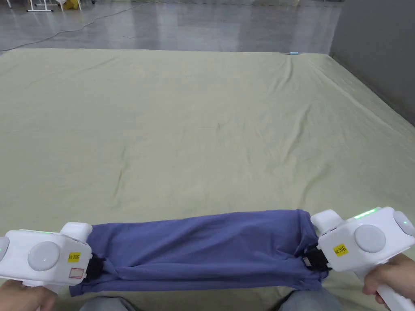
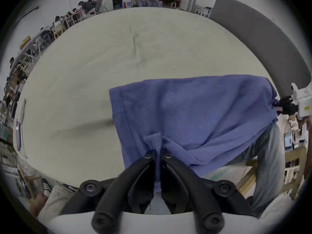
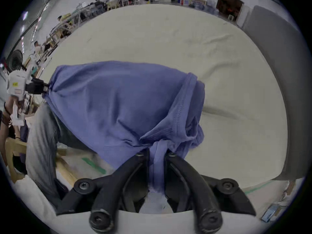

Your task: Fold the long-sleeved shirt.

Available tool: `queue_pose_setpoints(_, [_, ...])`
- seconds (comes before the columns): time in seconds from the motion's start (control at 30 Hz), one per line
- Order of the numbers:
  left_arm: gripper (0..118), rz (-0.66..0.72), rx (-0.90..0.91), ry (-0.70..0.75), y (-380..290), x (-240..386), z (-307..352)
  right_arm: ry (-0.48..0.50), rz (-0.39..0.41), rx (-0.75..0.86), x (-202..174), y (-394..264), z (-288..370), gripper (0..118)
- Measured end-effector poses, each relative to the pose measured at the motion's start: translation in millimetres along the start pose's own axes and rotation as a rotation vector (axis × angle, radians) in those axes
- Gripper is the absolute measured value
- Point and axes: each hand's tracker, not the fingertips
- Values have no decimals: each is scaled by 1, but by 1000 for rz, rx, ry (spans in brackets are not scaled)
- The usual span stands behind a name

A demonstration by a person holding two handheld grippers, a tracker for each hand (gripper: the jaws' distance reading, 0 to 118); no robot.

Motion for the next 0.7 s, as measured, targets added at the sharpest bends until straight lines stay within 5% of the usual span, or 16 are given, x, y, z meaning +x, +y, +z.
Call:
queue_pose_setpoints(0.03, [5,14,6,-4,0,-1,4,4,-5,8,4,0,4,24])
queue_pose_setpoints(0.07, [25,28,34,-3,0,-3,9,0,16,52,4,-2,11,42])
queue_pose_setpoints(0.1, [75,37,65,5,-1,-4,20,-34,42,96,2,-5,19,73])
queue_pose_setpoints(0.13, [106,36,83,12,-1,-5,28,-54,52,113,1,-6,28,89])
queue_pose_setpoints(0.2, [116,36,149,38,4,-6,53,-84,49,156,-4,-2,58,91])
queue_pose_setpoints(0.37, [109,35,388,71,31,11,121,-154,-78,436,-36,38,121,86])
queue_pose_setpoints(0.43, [64,10,499,80,27,22,136,-136,-95,486,-52,45,132,57])
queue_pose_setpoints(0.5, [0,-5,554,113,21,30,137,-160,-160,548,-69,48,133,0])
queue_pose_setpoints(0.7, [0,10,506,62,12,24,121,-202,-106,613,-97,42,106,0])
